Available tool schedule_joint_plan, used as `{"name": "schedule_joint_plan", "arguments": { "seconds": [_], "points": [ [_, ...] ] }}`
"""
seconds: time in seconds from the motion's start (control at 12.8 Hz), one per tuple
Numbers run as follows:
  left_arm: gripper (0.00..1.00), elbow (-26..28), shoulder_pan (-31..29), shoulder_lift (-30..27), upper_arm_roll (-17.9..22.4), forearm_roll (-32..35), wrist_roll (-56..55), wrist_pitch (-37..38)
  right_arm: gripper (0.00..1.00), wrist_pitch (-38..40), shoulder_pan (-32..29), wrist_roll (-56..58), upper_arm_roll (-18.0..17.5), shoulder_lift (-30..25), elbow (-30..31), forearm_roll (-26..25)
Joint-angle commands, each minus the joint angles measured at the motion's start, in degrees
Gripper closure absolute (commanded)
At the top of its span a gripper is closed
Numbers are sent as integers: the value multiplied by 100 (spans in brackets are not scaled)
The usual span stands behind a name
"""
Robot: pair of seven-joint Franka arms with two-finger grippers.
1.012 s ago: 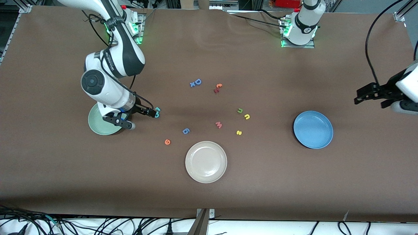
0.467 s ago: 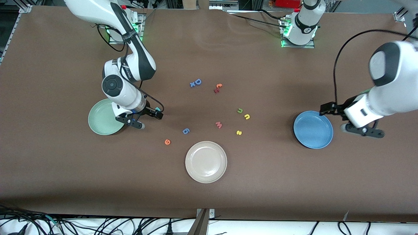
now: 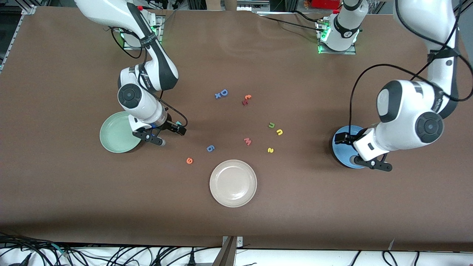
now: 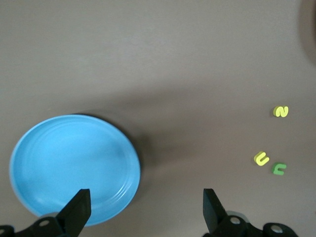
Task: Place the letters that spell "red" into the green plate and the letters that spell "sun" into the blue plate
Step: 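Grasp the teal g with the right gripper while the left gripper reaches letters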
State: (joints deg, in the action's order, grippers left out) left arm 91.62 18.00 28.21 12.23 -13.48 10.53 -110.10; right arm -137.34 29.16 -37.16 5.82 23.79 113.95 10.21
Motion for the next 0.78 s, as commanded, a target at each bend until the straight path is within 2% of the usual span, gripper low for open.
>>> {"name": "schedule_joint_plan", "arguments": {
  "seconds": [0.0,0.16,0.47,0.7],
  "points": [
    [0,-109,317,307,60,-163,11,-187,1,-83,11,-99,-10,-15,57,-63],
    [0,-109,449,457,60,-181,-129,-353,1,-83,20,-99,-10,20,57,-63],
    [0,-101,941,536,69,-348,-1639,-363,1,-56,28,-90,-10,99,136,-63],
    [0,-92,959,633,69,-366,-2333,-363,1,-39,28,-99,-10,187,136,-63]
  ]
}}
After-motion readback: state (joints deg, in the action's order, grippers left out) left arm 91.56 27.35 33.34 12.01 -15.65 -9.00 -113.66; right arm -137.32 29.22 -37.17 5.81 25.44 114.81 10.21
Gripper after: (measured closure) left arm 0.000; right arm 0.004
